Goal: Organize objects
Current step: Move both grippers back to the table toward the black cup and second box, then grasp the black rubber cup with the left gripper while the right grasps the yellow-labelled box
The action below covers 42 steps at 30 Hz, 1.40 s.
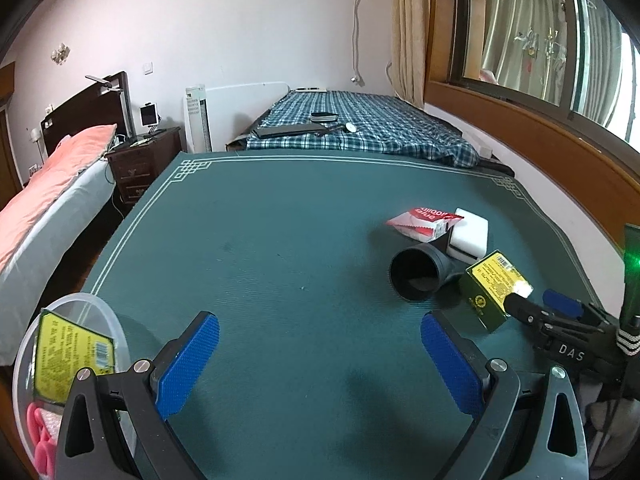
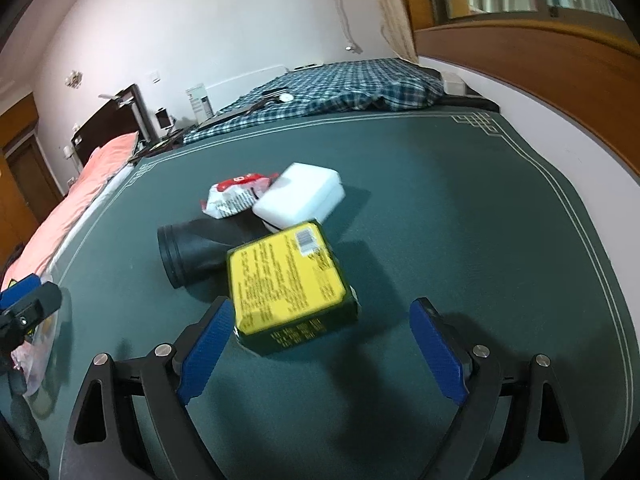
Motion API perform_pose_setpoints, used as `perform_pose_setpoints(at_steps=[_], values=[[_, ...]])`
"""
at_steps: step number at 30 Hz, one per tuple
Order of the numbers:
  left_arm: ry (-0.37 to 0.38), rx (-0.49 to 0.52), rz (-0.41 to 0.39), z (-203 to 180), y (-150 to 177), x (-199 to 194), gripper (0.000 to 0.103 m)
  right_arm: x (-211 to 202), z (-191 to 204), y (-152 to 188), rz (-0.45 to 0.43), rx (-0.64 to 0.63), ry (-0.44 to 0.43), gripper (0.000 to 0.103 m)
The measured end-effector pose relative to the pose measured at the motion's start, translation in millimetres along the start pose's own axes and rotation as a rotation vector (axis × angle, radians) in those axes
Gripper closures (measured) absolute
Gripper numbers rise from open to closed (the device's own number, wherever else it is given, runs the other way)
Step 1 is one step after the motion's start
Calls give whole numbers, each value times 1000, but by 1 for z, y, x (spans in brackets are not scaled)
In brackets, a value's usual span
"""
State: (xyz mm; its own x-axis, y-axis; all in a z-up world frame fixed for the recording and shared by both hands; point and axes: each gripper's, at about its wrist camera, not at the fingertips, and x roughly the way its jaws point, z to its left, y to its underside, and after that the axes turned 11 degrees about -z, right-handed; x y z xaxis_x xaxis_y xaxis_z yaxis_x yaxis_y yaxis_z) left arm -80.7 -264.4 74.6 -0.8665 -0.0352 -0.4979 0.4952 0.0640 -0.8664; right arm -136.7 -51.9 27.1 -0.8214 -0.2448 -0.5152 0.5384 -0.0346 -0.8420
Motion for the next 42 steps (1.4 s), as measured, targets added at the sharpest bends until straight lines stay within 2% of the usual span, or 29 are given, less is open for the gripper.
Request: perform_pose_setpoints(at_steps=[7,9,10,14,23,32,36,42], values=[[11,-5,21,-2,-1,13,0,23,14,-1,30,-61,-2,13],[26,-6,30,-3,-1,18,0,24,13,0,40,-59,-15,20],[36,-7,34,-4,-1,20,0,25,12,0,43,-55,-11,28],[86,-4,63,-13,0,35,0,22,4,1,27,-18,16,28],[144,32,85,-35,1,67,0,18,-4,1,10,36,26,28],[197,17,115,-46,-2,98,1,20,-4,1,12,41,37,28],[198,24,115,-48,-3,105,1,19,-4,1,9,41,41,28],[212,44,117,-54,-4,111,8,16,-11,2,-13,78,112,28]])
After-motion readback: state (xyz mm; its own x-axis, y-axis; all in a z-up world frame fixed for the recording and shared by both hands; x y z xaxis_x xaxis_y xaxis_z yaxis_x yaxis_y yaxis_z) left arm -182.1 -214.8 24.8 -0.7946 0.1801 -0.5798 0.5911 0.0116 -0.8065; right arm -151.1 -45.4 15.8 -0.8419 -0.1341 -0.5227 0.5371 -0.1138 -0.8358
